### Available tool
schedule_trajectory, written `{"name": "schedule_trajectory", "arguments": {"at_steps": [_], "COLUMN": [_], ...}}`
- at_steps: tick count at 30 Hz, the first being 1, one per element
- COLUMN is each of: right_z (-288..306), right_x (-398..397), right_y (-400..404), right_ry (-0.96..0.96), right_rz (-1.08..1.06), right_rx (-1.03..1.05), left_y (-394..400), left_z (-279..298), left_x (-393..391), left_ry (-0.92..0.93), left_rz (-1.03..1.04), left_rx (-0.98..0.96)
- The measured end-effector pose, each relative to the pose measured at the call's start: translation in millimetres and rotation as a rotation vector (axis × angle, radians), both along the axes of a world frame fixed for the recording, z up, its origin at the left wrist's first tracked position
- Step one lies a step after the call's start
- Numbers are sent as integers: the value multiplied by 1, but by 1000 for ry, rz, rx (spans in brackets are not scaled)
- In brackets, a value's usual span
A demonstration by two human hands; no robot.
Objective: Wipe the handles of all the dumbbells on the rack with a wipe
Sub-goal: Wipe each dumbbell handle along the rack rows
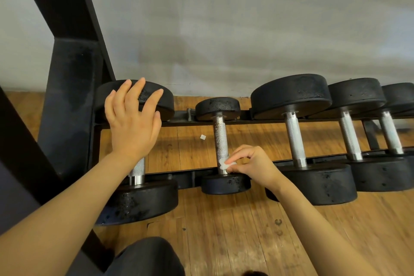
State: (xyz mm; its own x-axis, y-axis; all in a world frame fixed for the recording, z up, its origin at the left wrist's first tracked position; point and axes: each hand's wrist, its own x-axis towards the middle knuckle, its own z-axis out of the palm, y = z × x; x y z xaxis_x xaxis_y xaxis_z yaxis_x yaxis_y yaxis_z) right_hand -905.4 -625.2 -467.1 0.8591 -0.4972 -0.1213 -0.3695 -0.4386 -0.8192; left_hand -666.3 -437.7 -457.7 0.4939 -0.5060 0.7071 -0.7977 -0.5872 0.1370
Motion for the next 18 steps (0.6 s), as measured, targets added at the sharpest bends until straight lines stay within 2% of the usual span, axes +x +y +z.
{"name": "schedule_trajectory", "arguments": {"at_steps": [5,10,15,18], "right_z": [4,6,5,4], "right_x": [9,5,9,5], "right_y": [4,7,8,9], "right_ry": [-56,33,-16,-13], "right_rz": [-35,106,126,219], "right_rx": [-113,-207,-312,-377], "left_y": [1,0,1,0], "left_z": [1,0,0,0], "left_x": [-1,-1,-1,-1], "left_ry": [-2,-16,-16,-6], "left_rz": [-4,-1,3,0], "left_rx": [-3,-19,-19,-18]}}
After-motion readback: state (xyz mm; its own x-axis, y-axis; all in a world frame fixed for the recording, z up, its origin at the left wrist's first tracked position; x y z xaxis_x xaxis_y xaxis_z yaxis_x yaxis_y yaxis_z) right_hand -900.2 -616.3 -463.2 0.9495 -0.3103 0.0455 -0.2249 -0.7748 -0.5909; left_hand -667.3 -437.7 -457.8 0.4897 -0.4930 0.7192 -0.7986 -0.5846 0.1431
